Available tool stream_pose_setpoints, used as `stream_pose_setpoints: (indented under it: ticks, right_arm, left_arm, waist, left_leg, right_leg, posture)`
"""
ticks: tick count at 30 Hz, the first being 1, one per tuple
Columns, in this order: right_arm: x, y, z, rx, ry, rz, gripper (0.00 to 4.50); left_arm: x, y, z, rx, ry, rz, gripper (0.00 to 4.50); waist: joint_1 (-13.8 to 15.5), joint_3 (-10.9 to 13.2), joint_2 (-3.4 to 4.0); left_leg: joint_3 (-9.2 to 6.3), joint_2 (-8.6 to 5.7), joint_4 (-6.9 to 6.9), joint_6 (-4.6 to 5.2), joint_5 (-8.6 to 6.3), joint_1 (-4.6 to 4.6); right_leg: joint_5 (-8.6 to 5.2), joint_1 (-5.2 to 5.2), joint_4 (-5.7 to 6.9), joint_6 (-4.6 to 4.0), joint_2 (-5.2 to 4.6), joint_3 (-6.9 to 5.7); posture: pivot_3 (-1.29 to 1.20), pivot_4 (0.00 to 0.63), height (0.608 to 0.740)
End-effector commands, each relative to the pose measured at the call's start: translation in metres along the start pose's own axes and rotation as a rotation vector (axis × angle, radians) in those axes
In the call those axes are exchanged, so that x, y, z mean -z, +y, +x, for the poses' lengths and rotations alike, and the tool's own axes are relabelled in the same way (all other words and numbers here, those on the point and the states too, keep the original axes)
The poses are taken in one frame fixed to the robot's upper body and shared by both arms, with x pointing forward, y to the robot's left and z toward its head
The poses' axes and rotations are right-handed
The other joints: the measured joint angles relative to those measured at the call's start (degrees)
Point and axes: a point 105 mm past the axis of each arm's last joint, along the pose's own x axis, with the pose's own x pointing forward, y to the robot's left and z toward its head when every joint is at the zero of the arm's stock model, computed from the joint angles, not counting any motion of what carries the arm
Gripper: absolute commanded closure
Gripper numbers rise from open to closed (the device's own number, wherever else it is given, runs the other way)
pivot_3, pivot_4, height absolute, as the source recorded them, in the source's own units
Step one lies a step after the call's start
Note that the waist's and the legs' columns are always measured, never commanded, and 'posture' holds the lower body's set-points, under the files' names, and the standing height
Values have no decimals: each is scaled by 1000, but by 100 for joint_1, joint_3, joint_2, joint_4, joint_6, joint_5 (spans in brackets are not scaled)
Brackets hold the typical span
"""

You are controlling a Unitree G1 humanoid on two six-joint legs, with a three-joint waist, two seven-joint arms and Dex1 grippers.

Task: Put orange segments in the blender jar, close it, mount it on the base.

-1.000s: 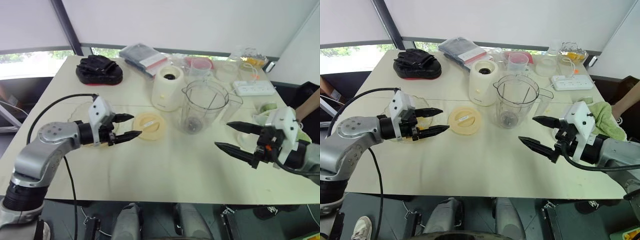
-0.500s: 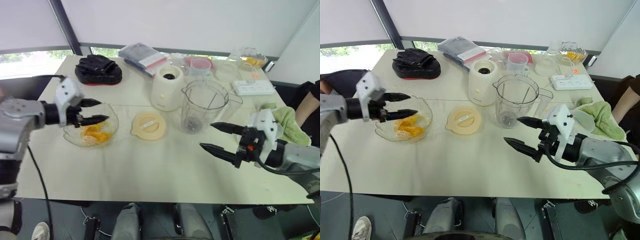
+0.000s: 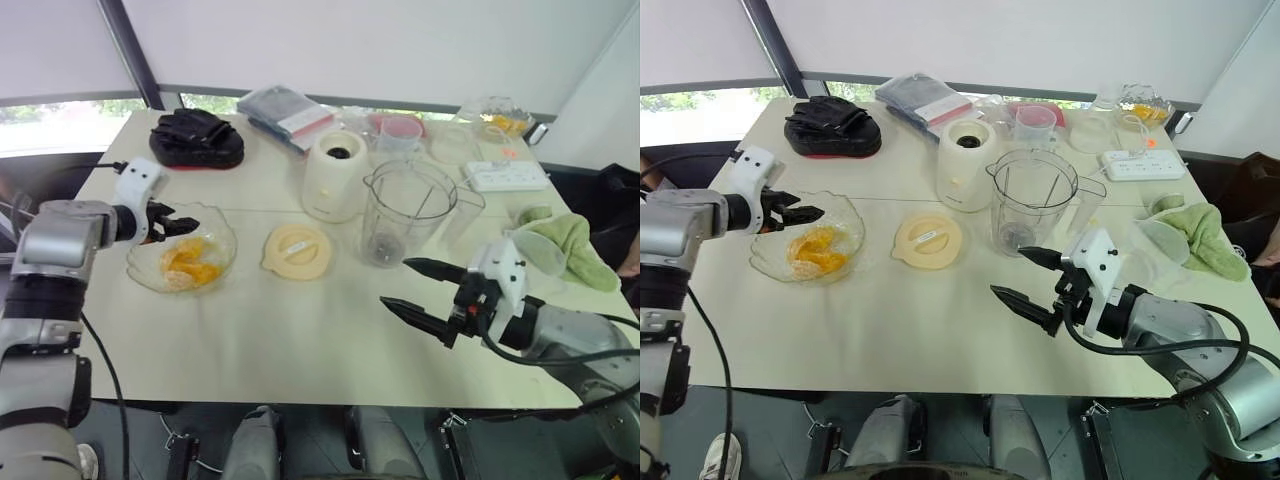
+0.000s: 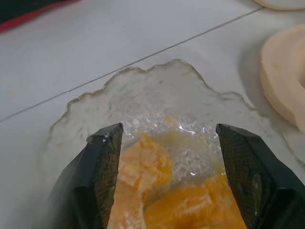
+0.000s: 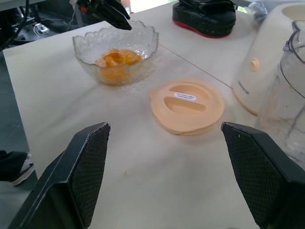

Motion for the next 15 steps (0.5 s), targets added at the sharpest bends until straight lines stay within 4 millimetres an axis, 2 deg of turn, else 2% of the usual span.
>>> stream_pose_setpoints:
  ticks: [1, 11, 15]
  right_arm:
    - [-10, 4, 0, -11, -26, -40, 574]
    - [-10, -2, 5, -74, 5, -53, 574]
    - [-10, -3, 7, -79, 1, -52, 574]
  left_arm:
    - [-6, 7, -1, -83, 45, -38, 1260]
    - [-4, 10, -1, -207, 168, -132, 1260]
    - [10, 11, 6, -235, 215, -178, 1260]
  waist:
    - [7, 2, -3]
    - [16, 2, -4]
    - [25, 2, -4]
  left_leg:
    - [-2, 0, 0, 0, 0, 2]
    - [-6, -1, 3, -1, 1, 6]
    - [-7, -1, 2, -1, 1, 6]
  right_leg:
    - [-2, -3, 12, 2, 1, 0]
    - [-5, -6, 33, 3, 4, 1]
    - [-7, -6, 34, 5, 4, 0]
  posture:
    - [0, 150, 740]
    - [0, 150, 740]
    - [0, 150, 740]
